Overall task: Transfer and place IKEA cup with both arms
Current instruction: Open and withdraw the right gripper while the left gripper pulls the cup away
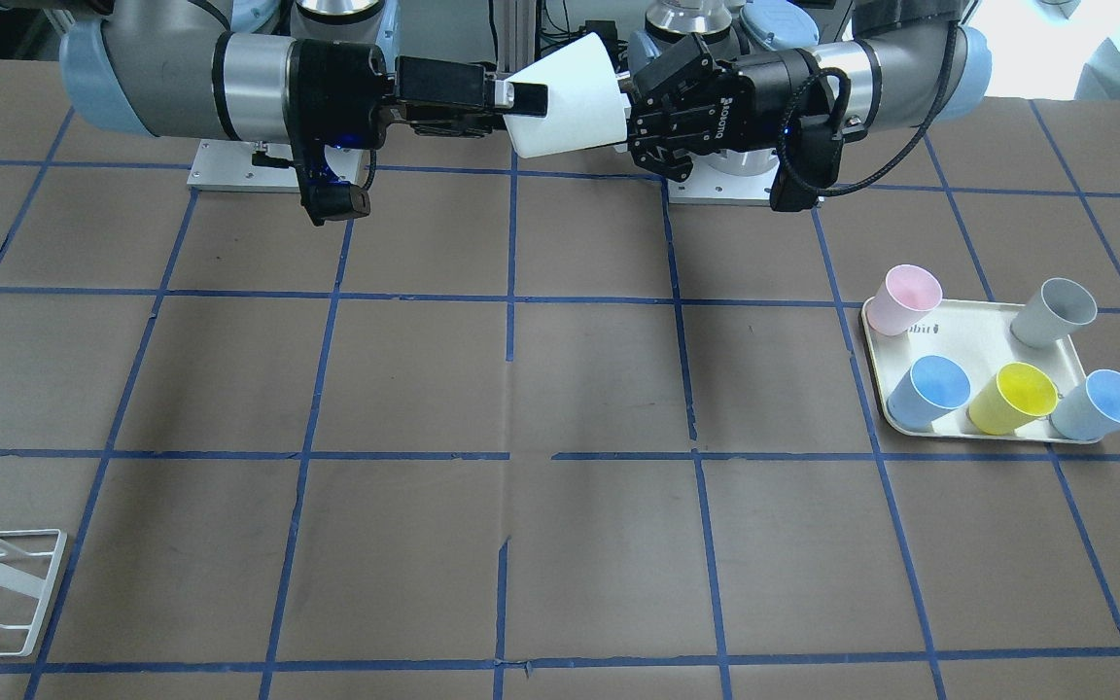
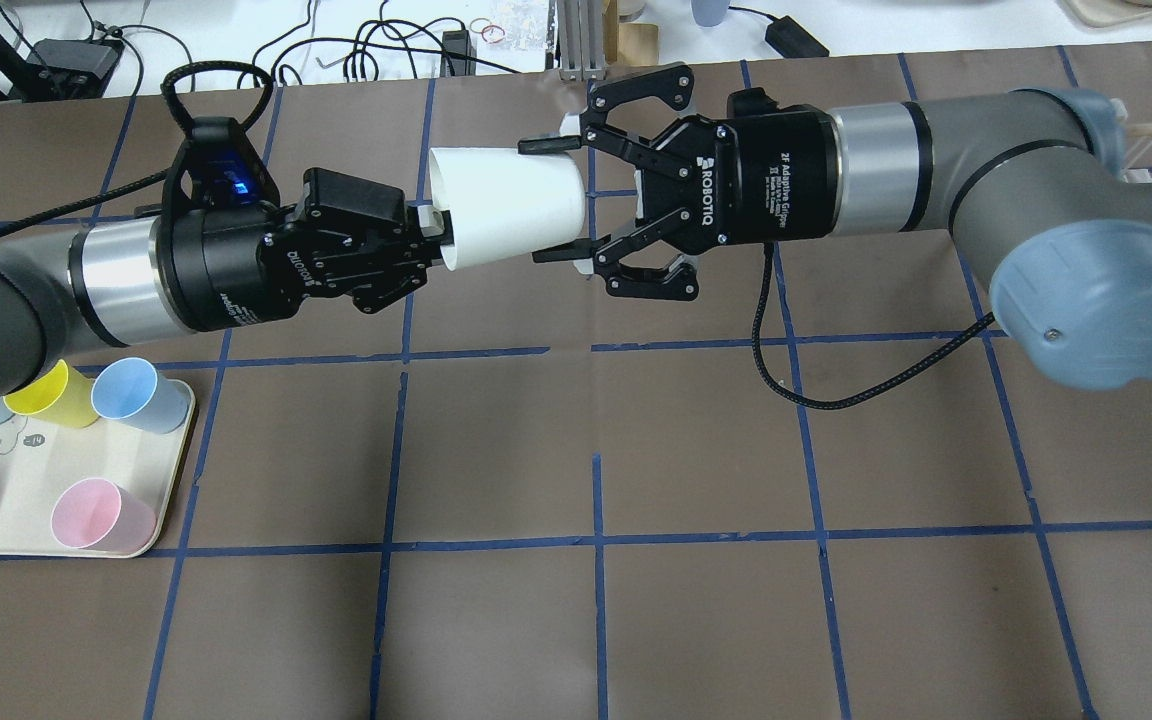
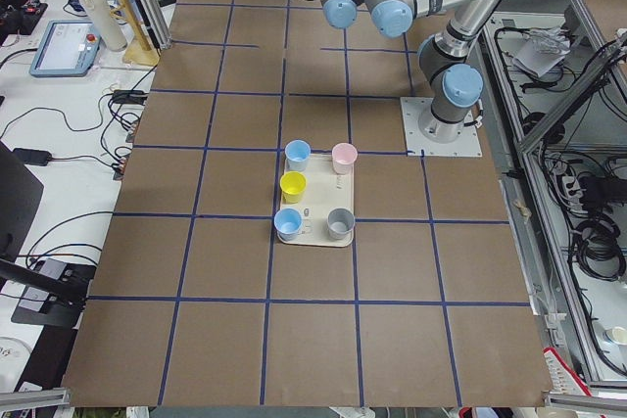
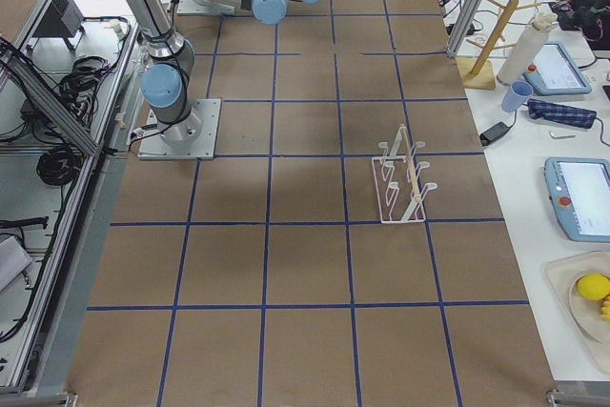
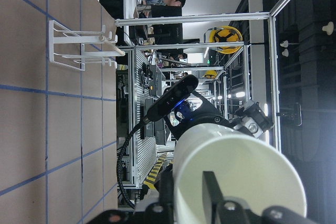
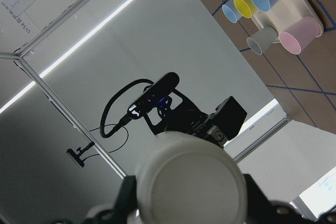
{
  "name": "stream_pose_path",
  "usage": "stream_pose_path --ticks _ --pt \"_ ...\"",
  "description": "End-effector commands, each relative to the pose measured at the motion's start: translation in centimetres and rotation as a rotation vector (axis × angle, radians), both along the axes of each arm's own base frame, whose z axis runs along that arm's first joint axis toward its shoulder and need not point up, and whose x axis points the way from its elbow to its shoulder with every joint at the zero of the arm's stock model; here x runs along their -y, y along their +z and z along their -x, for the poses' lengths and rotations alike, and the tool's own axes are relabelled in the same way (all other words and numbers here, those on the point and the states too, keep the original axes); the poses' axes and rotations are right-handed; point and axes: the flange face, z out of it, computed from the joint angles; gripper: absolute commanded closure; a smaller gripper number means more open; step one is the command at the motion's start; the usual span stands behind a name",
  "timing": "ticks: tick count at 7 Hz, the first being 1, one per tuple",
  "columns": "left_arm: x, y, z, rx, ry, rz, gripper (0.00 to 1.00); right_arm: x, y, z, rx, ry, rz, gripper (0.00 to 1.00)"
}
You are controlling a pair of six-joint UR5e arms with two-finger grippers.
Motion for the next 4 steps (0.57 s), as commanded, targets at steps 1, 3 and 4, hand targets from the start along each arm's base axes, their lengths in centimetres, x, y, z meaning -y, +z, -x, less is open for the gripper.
stream_pose_path --ticks 1,3,4 --pt "-0.08 0.22 0.02 0.001 0.0 0.004 1.0 0.04 0.06 -0.01 -0.004 0.001 -0.005 0.18" --pt "-0.28 0.28 0.01 0.002 0.0 0.003 1.0 0.13 0.22 0.06 -0.003 -0.001 -0.002 0.06" --pt "-0.35 0.2 0.03 0.003 0.0 0.003 1.0 0.13 0.22 0.06 -0.003 -0.001 0.0 0.05"
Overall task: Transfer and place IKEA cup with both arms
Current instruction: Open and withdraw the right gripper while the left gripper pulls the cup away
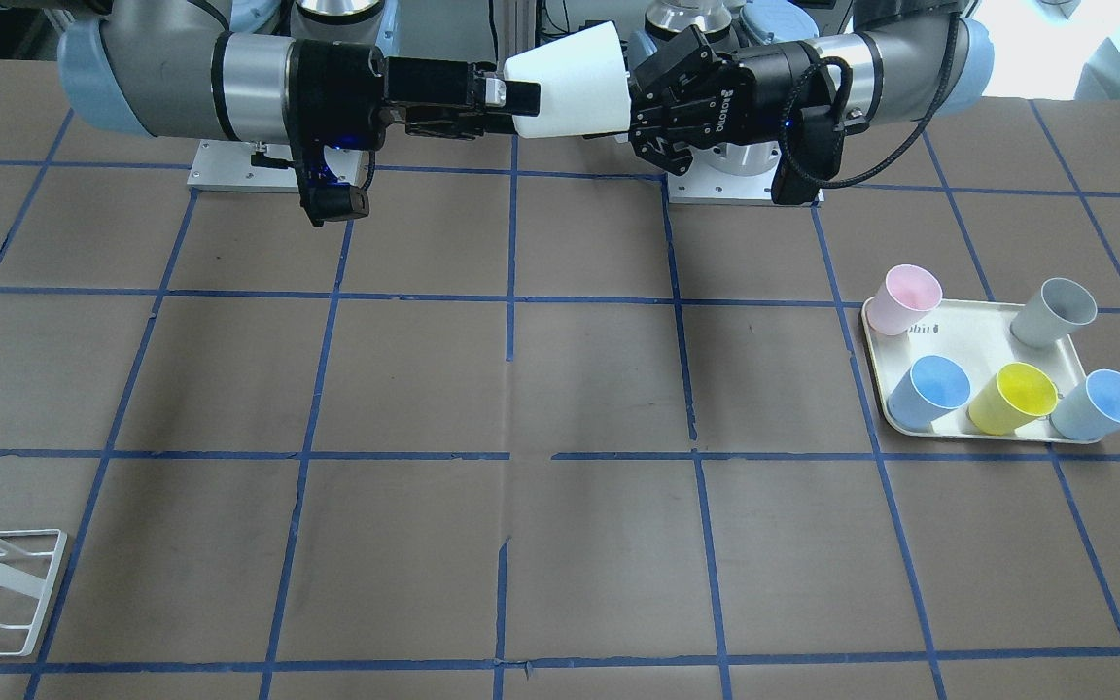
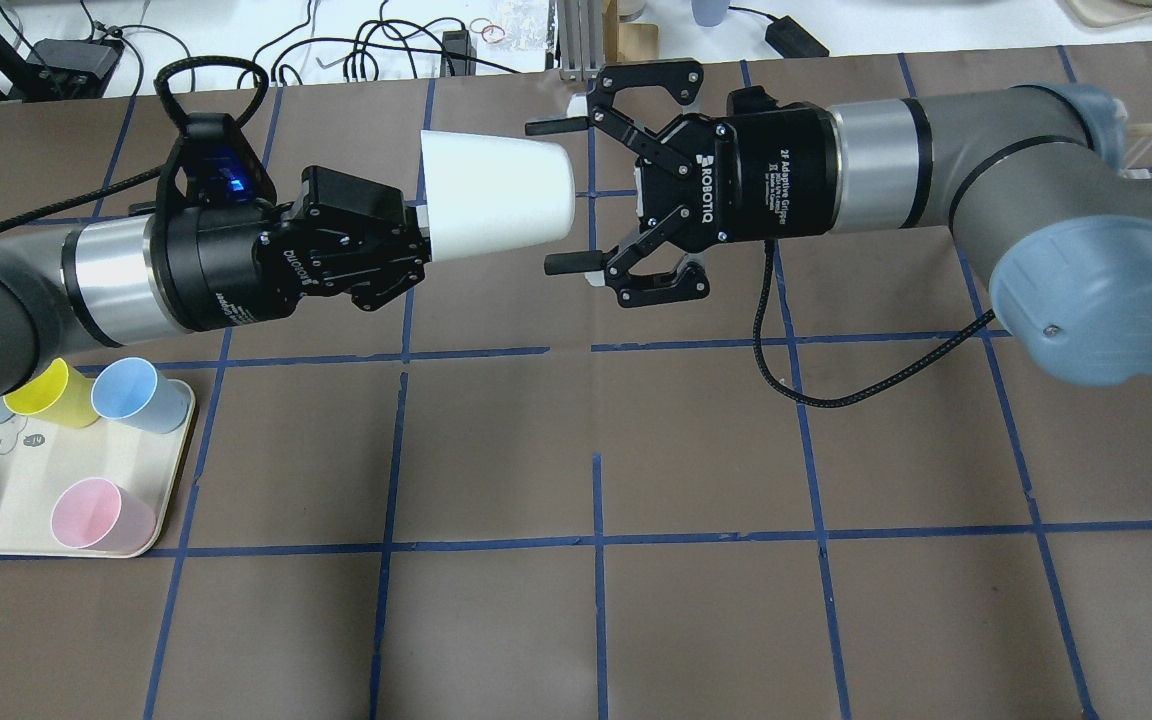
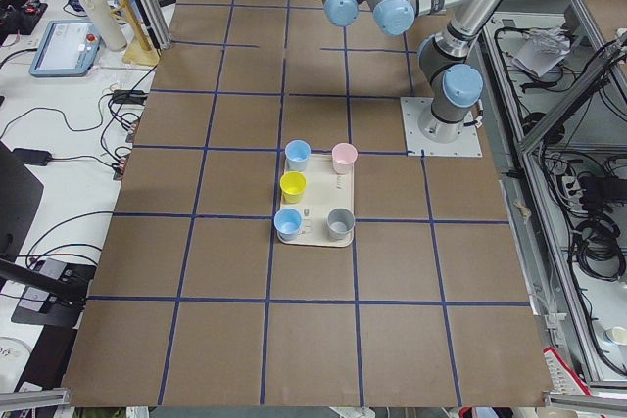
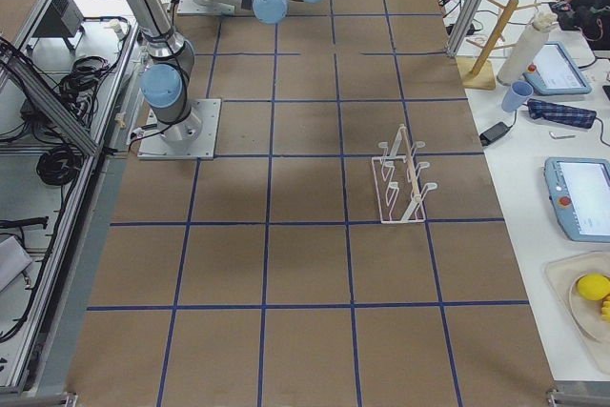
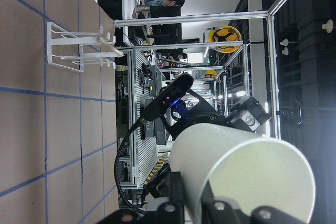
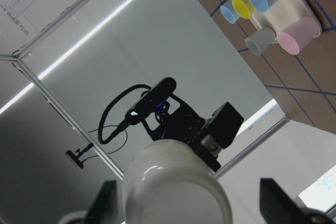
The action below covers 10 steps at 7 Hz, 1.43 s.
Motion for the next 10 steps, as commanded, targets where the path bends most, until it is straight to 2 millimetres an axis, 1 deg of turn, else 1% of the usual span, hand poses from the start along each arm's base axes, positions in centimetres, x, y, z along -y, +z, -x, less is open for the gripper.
stream_pose_path --ticks 1,2,3,4,5,6,7,8,9,10 --pt "0.0 0.2 0.0 0.002 -0.001 0.002 1.0 0.4 0.0 0.7 -0.001 -0.015 0.002 0.0" --pt "-0.1 0.4 -0.1 0.01 -0.004 -0.001 1.0 1.1 0.5 1.8 -0.004 -0.038 0.015 0.0" --pt "-0.3 0.3 -0.6 0.045 -0.024 -0.019 1.0 2.5 0.5 5.1 -0.011 -0.108 0.015 0.0" --pt "-0.6 0.7 -1.3 0.116 -0.066 -0.049 1.0 3.6 0.5 8.7 -0.02 -0.18 0.01 0.0" --pt "-1.2 1.1 -1.7 0.188 -0.108 -0.04 1.0 3.8 0.2 10.9 -0.109 -0.195 0.017 0.0" --pt "-1.5 0.2 -3.7 0.269 -0.131 -0.073 1.0 3.3 -0.6 12.1 -0.289 -0.154 0.01 0.0" --pt "-1.6 -0.6 -6.2 0.337 -0.136 -0.106 1.0 2.5 -0.5 12.8 -0.476 -0.1 0.01 0.0" --pt "-1.4 -0.9 -9.0 0.473 -0.151 -0.085 1.0 1.7 0.7 13.5 -0.636 -0.078 0.008 0.0" --pt "-1.3 -1.4 -11.3 0.627 -0.161 -0.119 1.0 0.1 1.9 14.6 -0.856 -0.038 0.035 0.0" --pt "-1.5 -1.4 -12.9 0.804 -0.192 -0.119 1.0 -1.3 2.7 15.6 -1.044 0.003 0.061 0.0"
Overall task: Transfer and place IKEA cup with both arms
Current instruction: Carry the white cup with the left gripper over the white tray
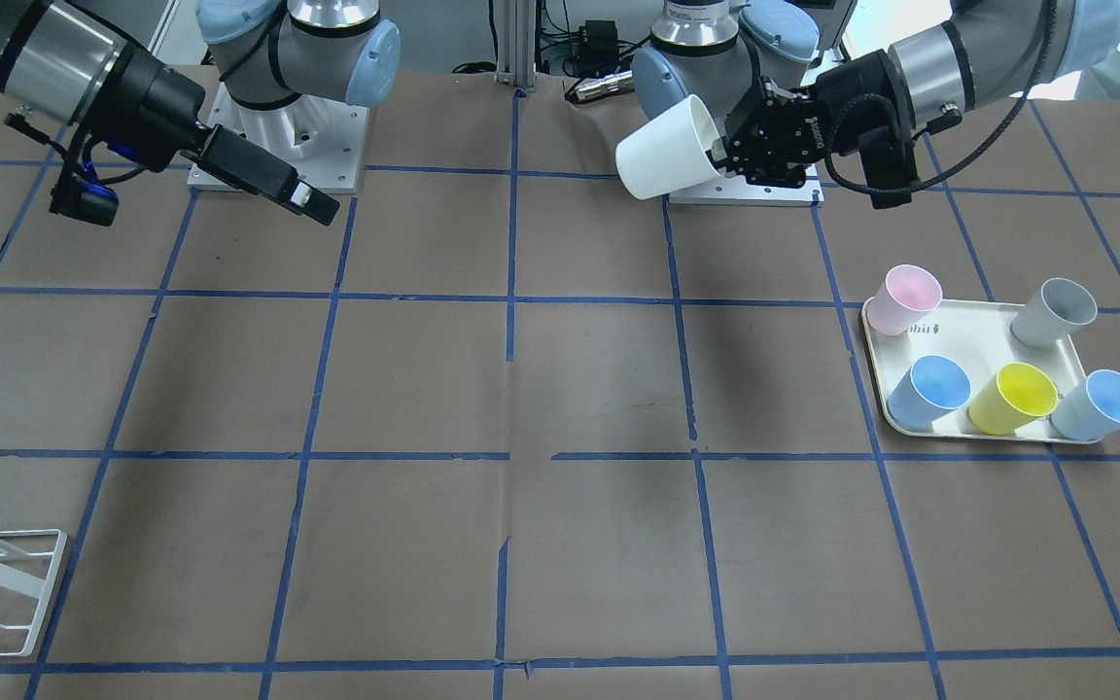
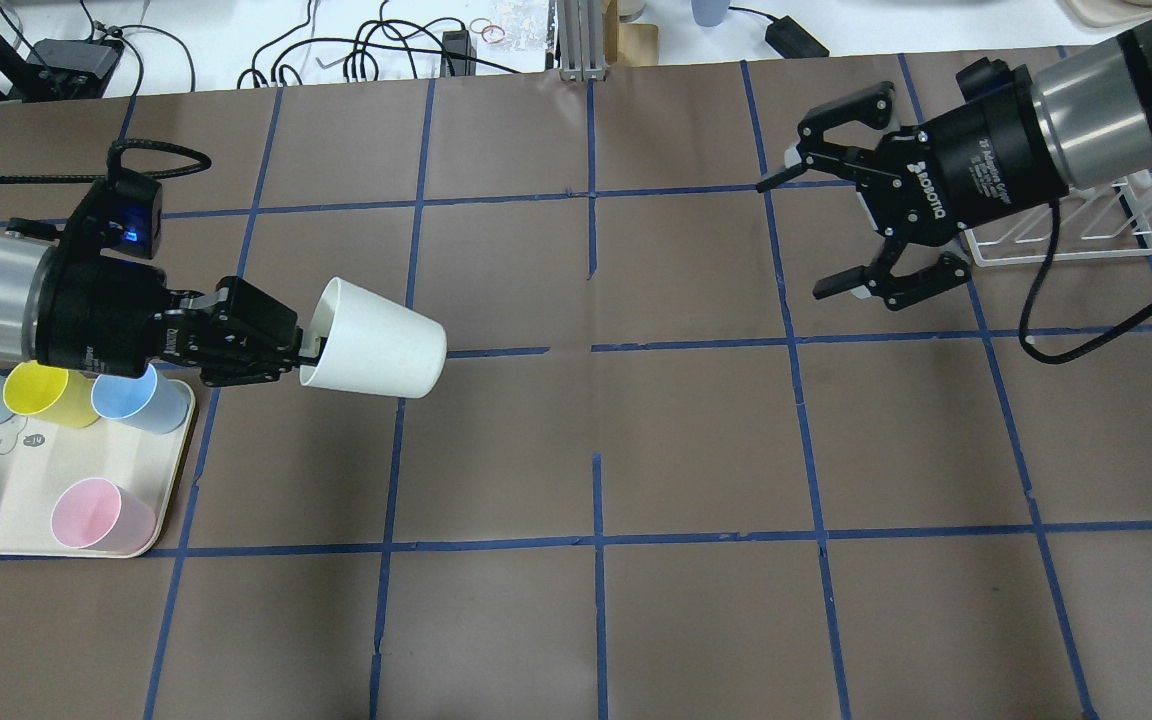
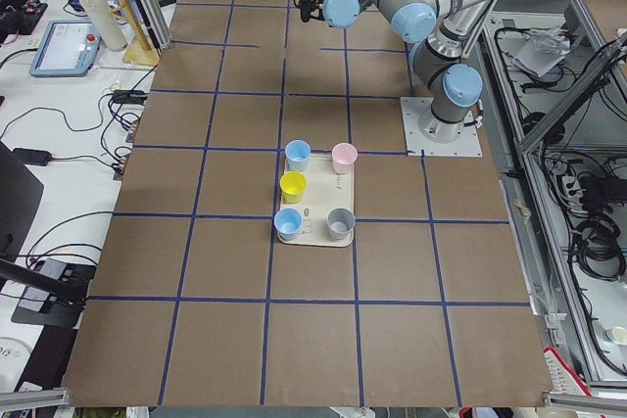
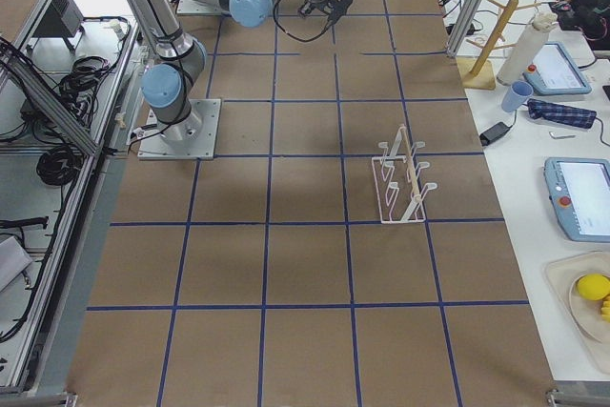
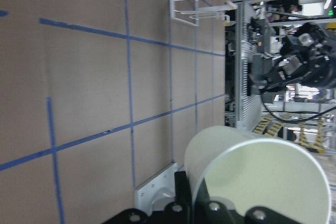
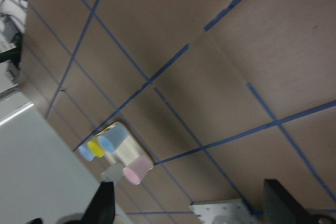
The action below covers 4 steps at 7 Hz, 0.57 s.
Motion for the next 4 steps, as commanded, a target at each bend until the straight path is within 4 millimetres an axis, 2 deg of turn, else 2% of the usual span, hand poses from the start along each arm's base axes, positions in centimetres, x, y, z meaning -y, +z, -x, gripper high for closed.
stream_pose_path --ticks 1,2,3,4 --pt "0.2 -0.2 -4.6 0.379 -0.064 0.029 1.0 -2.3 1.4 2.0 -0.351 0.064 -0.003 0.0" --pt "-0.2 -0.6 -6.6 0.501 -0.096 0.003 1.0 -2.8 1.3 1.5 -0.43 0.132 0.006 0.0" --pt "-0.7 -0.9 -9.7 0.581 -0.09 -0.026 1.0 -2.9 1.4 0.2 -0.556 0.215 0.041 0.0" --pt "-0.8 -0.9 -14.0 0.66 -0.089 0.0 1.0 -3.1 1.4 -1.6 -0.648 0.311 0.086 0.0"
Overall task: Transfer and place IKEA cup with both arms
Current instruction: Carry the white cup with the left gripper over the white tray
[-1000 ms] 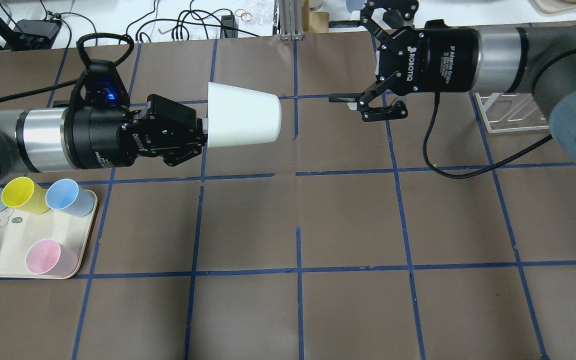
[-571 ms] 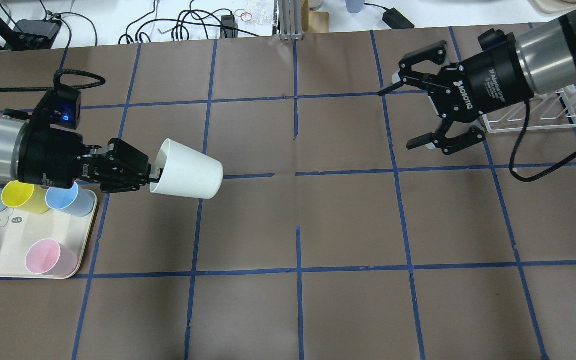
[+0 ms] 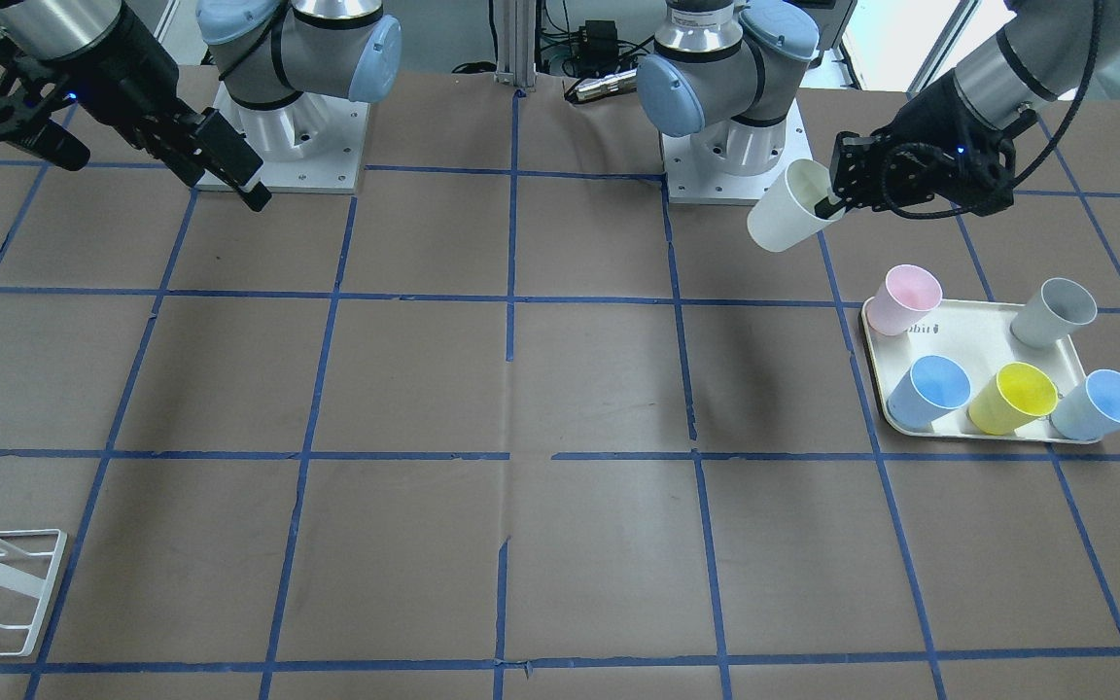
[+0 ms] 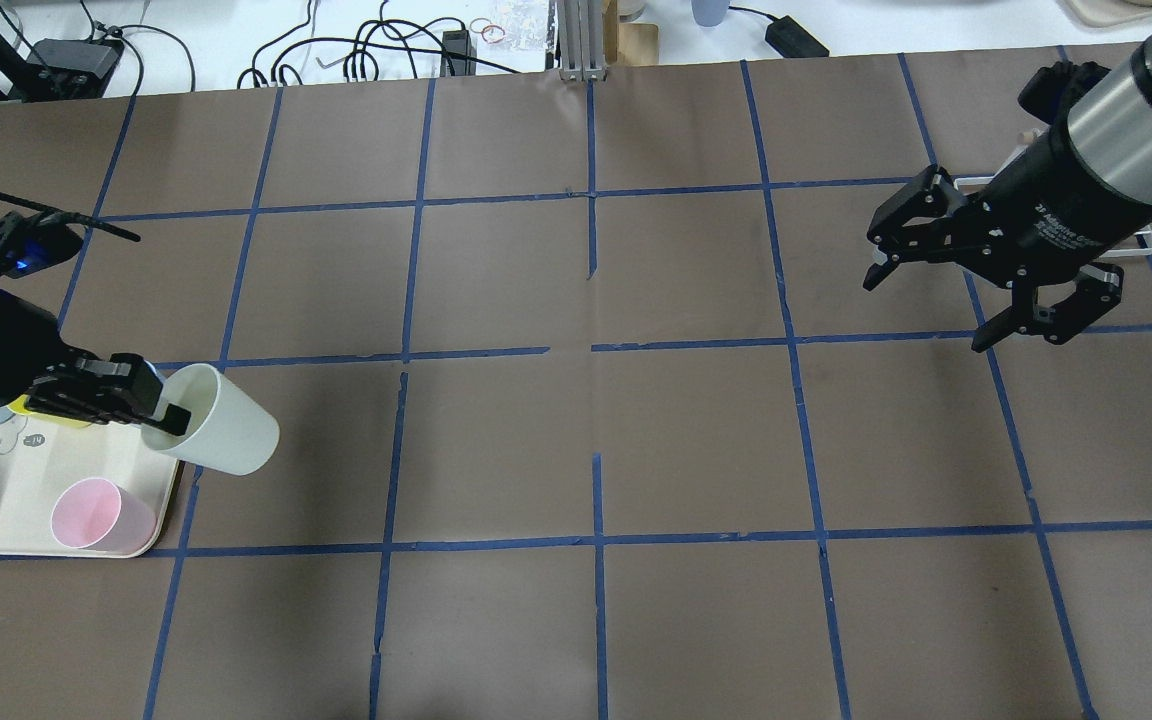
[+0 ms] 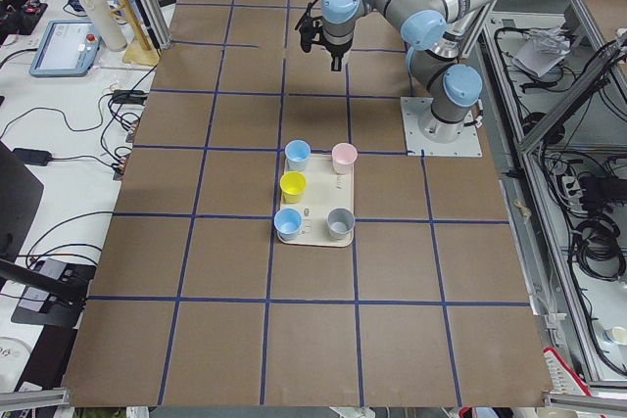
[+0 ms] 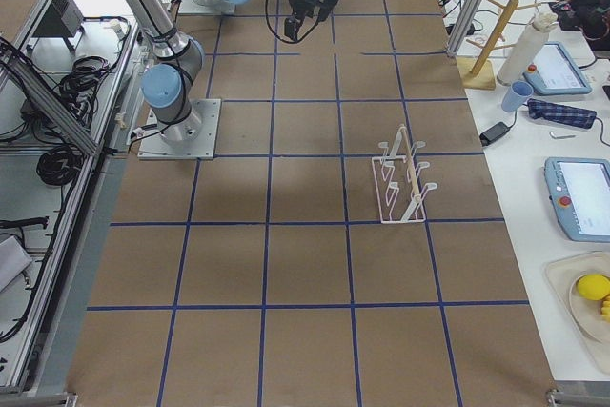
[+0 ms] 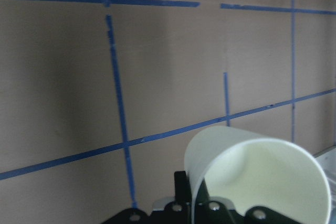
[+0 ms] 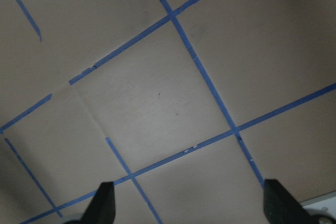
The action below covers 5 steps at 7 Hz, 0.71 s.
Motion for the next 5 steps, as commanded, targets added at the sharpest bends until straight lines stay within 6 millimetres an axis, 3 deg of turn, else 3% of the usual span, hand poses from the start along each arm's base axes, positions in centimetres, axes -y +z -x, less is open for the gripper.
stream_pose_path --ticks 1,3,4,5 --pt "-0.7 -0.3 -8.8 0.182 -0.02 0.039 1.0 -0.4 0.1 -3.1 -0.173 0.211 0.065 0.0" --pt "-2.4 -1.0 -17.9 0.221 -0.061 0.099 1.0 -0.9 0.0 -5.0 -0.176 0.28 0.077 0.0" --pt "-2.9 -2.6 -20.7 0.206 -0.103 0.105 1.0 -1.0 0.1 -5.1 -0.165 0.288 0.081 0.0" --pt "-2.8 -4.7 -22.2 0.182 -0.181 0.112 1.0 -1.2 0.3 -5.1 -0.165 0.308 0.088 0.0"
